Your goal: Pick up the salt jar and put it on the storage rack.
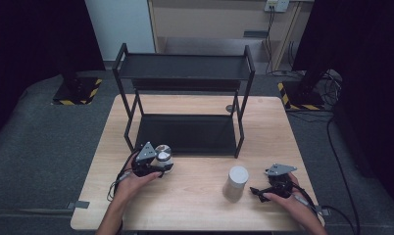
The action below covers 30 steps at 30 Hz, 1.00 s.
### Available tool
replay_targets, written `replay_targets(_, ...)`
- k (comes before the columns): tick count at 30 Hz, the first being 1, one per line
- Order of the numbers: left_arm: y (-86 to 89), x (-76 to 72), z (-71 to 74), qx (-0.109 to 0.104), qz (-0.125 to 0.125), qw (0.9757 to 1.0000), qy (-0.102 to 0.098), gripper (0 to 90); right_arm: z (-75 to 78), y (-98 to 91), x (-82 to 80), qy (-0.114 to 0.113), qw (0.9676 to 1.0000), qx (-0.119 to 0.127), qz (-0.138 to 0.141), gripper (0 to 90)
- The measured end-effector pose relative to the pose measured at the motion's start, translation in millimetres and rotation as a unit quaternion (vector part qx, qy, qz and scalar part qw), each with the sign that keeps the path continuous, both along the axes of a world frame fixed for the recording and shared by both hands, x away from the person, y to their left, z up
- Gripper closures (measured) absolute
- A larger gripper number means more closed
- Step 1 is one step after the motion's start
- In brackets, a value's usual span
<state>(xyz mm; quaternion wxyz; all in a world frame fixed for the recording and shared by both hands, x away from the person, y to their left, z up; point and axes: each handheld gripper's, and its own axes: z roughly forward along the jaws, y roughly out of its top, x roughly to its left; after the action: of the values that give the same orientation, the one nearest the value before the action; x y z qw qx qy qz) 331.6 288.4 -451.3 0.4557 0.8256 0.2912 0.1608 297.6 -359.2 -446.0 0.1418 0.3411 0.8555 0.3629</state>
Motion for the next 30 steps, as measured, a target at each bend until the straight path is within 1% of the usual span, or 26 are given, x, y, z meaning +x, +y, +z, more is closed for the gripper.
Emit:
replay_targets(5, 0.3, -1.3, -0.4, -0.002, 0.001, 1.0000, 0.000, 29.6, 0.0, 0.0, 0.0, 0.000, 1.0000, 0.000, 0.000, 1.4)
replay_targets(7, 3.1, -2.1, -1.7, -0.011, 0.002, 0.9999, 0.002, 29.6, 0.0, 0.0, 0.0, 0.000, 1.0000, 0.000, 0.000, 1.4)
replay_targets(8, 3.1, -2.1, -1.7, -0.011, 0.002, 0.9999, 0.002, 29.6, 0.0, 0.0, 0.0, 0.000, 1.0000, 0.000, 0.000, 1.4)
replay_targets(9, 4.2, -4.4, -0.2, -0.013, 0.003, 0.9999, -0.002, 29.6, 0.0, 0.0, 0.0, 0.000, 1.0000, 0.000, 0.000, 1.4)
replay_targets(10, 4.2, -4.4, -0.2, -0.013, 0.003, 0.9999, -0.002, 29.6, 0.0, 0.0, 0.0, 0.000, 1.0000, 0.000, 0.000, 1.4)
replay_targets(12, 5.1, -6.5, 3.5, -0.009, 0.001, 0.9999, -0.007, 29.6, 0.0, 0.0, 0.0, 0.000, 1.0000, 0.000, 0.000, 1.4)
replay_targets(13, 6.3, -7.3, 4.3, -0.012, -0.001, 0.9999, -0.009, 29.6, 0.0, 0.0, 0.0, 0.000, 1.0000, 0.000, 0.000, 1.4)
replay_targets(16, 8.6, -9.2, 8.1, -0.013, -0.006, 0.9999, -0.009, 29.6, 0.1, 0.0, 0.0, 0.000, 1.0000, 0.000, 0.000, 1.4)
replay_targets(20, 9.7, -10.2, 12.2, -0.008, -0.018, 0.9997, -0.011, 29.6, 0.0, 0.0, 0.1, 0.000, 1.0000, 0.000, 0.000, 1.4)
replay_targets(26, 9.5, -8.7, 18.0, 0.000, -0.049, 0.9987, -0.013, 29.6, 0.0, -0.1, 0.1, 0.000, 1.0000, 0.000, 0.000, 1.4)
replay_targets(30, 8.4, -8.0, 19.9, 0.007, -0.058, 0.9982, -0.013, 29.6, 0.0, 0.0, 0.0, 0.000, 1.0000, 0.000, 0.000, 1.4)
